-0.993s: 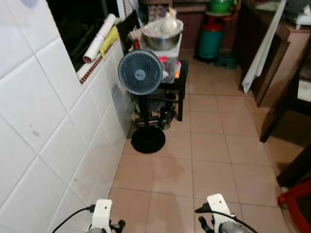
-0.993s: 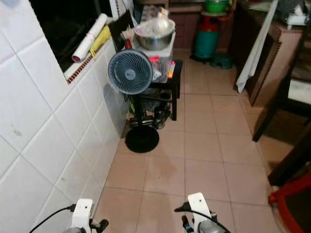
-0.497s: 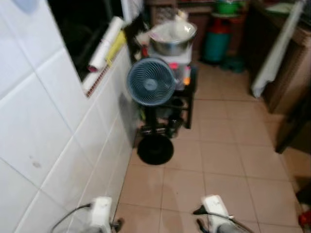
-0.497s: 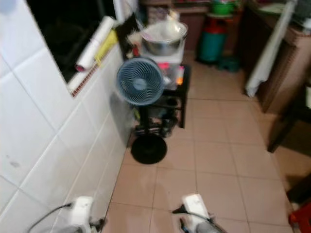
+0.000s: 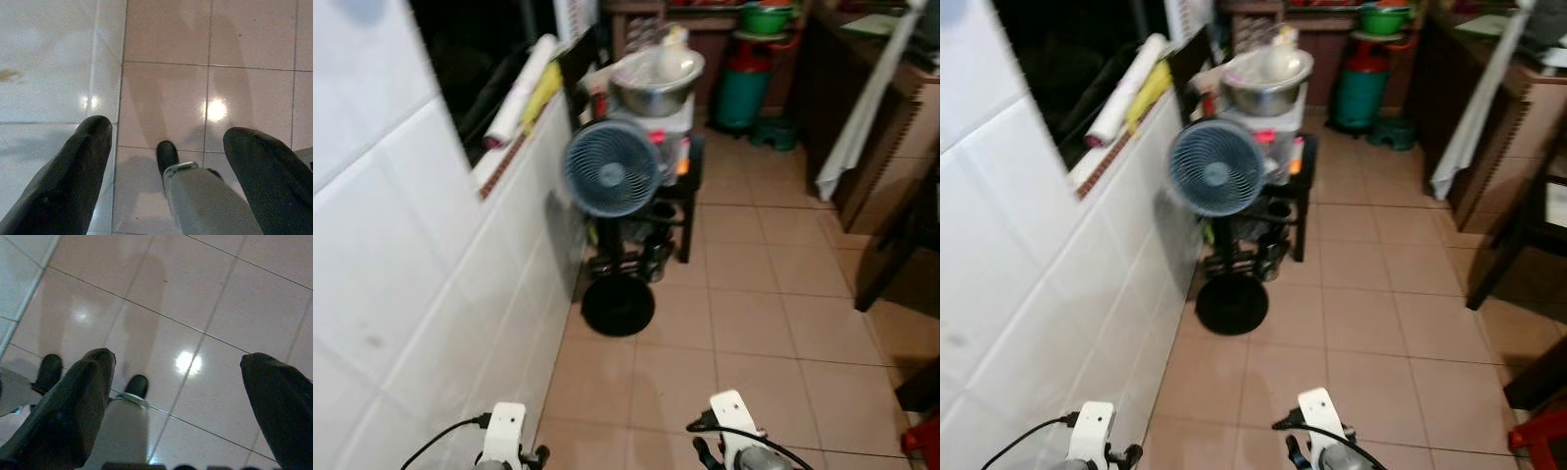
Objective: Setting the table
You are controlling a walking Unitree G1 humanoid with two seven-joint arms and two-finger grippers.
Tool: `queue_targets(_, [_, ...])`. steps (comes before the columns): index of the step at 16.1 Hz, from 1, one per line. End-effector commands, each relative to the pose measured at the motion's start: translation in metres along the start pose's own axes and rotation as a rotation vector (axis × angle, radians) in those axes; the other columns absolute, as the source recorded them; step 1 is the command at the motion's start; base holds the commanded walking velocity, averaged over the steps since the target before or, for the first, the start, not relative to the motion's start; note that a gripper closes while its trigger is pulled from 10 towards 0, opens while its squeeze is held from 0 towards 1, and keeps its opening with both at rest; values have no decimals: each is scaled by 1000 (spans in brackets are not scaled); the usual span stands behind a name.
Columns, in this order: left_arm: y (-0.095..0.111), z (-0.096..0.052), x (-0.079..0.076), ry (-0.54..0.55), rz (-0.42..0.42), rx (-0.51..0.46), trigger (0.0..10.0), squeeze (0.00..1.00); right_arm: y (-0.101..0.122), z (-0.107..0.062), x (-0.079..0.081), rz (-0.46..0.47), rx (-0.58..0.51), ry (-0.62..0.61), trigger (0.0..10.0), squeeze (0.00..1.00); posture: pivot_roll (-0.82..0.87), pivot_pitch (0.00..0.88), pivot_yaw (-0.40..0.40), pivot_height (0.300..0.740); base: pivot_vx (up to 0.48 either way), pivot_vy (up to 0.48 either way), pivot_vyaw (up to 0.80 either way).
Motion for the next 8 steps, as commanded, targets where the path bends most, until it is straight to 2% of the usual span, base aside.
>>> queue_targets(1, [2, 0, 0, -7, 5, -6, 10000, 0, -2, 0, -2, 6, 9, -4, 10000, 0, -21, 0, 37, 740, 0, -454, 0])
queue_targets(3, [4, 0, -1, -9, 10, -10, 10000, 0, -1, 0, -3, 5, 8, -6, 10000, 0, -20, 0, 35, 740, 0, -420, 0])
queue_targets(8, [8, 1, 1, 18, -2, -20, 10000, 0, 2, 0, -3, 4, 5, -3, 10000, 0, 0, 0, 26, 740, 0, 0, 0])
Point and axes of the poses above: a point about 5 cm out from each wrist's last joint towards the gripper, its own z axis pointing out of the wrist towards the gripper, its own y axis along the axis of the wrist's last joint, x = y × z, the point moved 2 cm from there along z, pointing out of the wrist towards the gripper, and after that the axes turned 8 degrees about -z, right-handed, at the moved point
